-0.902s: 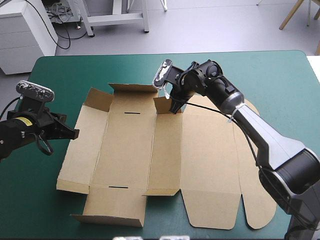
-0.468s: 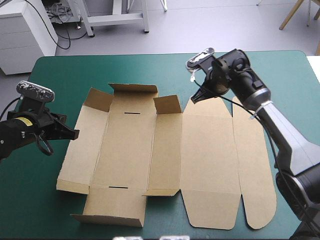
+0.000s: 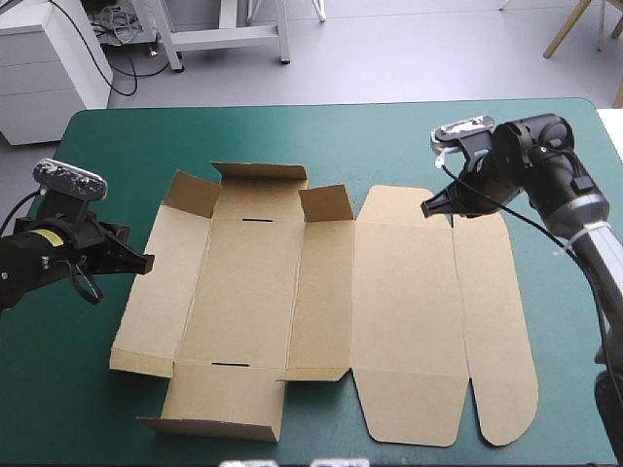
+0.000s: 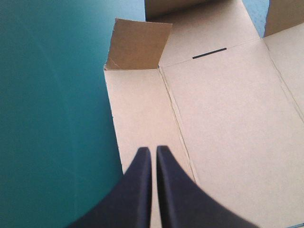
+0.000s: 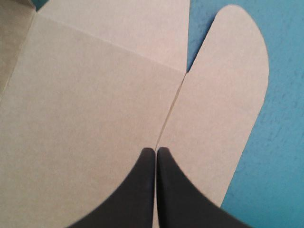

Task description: Fold the box

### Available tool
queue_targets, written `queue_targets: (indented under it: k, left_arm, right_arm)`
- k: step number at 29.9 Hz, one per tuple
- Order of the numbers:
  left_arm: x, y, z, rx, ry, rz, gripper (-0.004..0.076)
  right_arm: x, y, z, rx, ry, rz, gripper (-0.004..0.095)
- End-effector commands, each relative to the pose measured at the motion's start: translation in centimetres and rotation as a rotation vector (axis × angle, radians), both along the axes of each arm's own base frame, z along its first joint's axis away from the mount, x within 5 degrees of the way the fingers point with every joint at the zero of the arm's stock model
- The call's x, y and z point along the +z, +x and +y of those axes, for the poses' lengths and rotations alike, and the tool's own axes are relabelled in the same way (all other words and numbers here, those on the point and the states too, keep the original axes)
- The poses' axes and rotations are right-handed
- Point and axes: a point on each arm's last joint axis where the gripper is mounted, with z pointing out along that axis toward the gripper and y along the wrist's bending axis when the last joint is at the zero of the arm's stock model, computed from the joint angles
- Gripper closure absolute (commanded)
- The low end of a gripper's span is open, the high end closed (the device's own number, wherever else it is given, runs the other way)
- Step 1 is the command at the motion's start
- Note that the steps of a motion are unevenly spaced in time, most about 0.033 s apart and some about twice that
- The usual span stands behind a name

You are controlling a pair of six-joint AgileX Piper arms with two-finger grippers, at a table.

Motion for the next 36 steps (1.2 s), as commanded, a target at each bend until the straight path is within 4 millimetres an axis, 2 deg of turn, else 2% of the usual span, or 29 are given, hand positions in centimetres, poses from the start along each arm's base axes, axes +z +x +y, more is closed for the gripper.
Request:
queue_targets:
  k: [1,9,14,18,24,30,33,36]
  left_arm:
    - [1.4,-0.1,-0.1,0.006,-0.021,-0.088,0.0708]
    - [1.4,0.1,0.0,0.009,-0.017,-0.093,0.071]
    - [0.3,1.3,0.1,0.007,0.006,-0.029,0.0709]
    - [-1.5,3.2,-0.4,-0.021,-0.027,0.09,0.0709]
    - [-3.7,6.0,-0.5,-0.094,-0.17,0.188,0.0709]
    - [-4.7,6.9,3.1,-0.132,-0.393,0.241,0.0709]
    - [-4.6,6.9,5.5,-0.114,-0.468,0.205,0.0709]
    - [-4.2,6.6,8.6,-0.017,-0.565,0.127,0.071]
  right_arm:
    - [1.4,-2.7,-0.9,0.002,0.014,-0.118,0.0922]
    - [0.6,-8.5,-2.3,-0.047,0.073,-0.207,0.0922]
    - [0.7,-11.2,-2.9,-0.046,0.087,-0.26,0.0922]
    - [1.1,-12.7,-3.3,-0.044,0.09,-0.295,0.0922]
    - [1.3,-13.3,-3.6,-0.044,0.074,-0.318,0.0922]
    - [0.4,-13.2,-3.6,-0.045,0.071,-0.302,0.0922]
    - [-0.1,-13.1,-3.6,-0.044,0.069,-0.296,0.0922]
    - [-0.5,-13.2,-3.6,-0.044,0.066,-0.285,0.0922]
